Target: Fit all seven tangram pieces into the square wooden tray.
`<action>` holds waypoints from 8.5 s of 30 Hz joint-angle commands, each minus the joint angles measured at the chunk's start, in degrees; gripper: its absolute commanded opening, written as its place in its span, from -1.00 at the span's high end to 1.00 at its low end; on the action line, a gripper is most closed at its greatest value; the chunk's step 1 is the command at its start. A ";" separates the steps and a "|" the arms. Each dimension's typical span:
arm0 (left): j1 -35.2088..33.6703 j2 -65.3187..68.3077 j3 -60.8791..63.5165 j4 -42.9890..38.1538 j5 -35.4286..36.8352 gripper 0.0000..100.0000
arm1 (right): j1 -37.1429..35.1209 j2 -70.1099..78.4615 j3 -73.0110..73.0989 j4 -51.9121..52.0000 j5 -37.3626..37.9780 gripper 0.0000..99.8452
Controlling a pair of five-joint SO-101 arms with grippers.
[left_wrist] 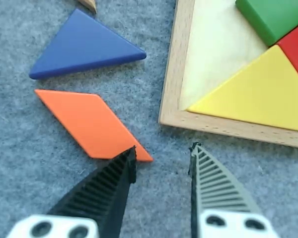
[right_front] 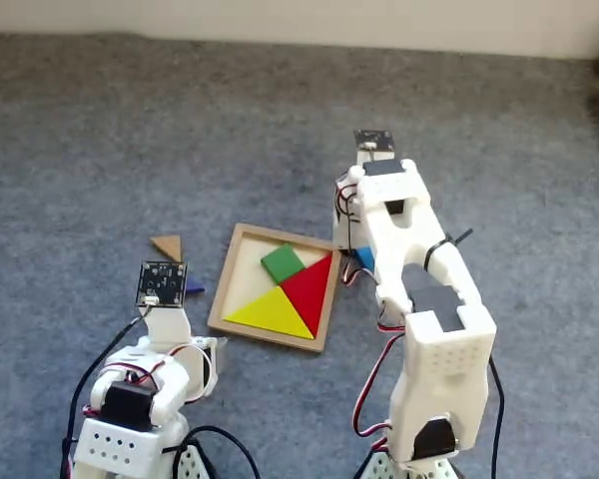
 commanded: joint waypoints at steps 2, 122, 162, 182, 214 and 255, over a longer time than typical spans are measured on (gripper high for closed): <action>0.48 -1.10 1.27 0.35 0.35 0.64 | -0.84 -0.66 -1.89 1.19 -0.35 0.76; 0.40 -1.10 1.27 0.35 0.35 0.64 | -2.86 -72.40 36.79 1.19 33.14 0.99; 0.40 -1.10 1.27 0.35 0.35 0.64 | 10.95 -130.33 91.03 -11.12 22.95 0.99; 0.31 -1.10 1.27 0.35 0.35 0.64 | 11.21 -131.65 106.15 -10.68 6.33 0.99; 0.48 -1.10 1.27 0.35 0.09 0.64 | 7.34 -131.56 105.80 2.07 6.24 0.99; -25.54 46.02 -53.49 8.18 -38.24 0.62 | 7.43 -131.56 105.80 2.07 6.15 0.99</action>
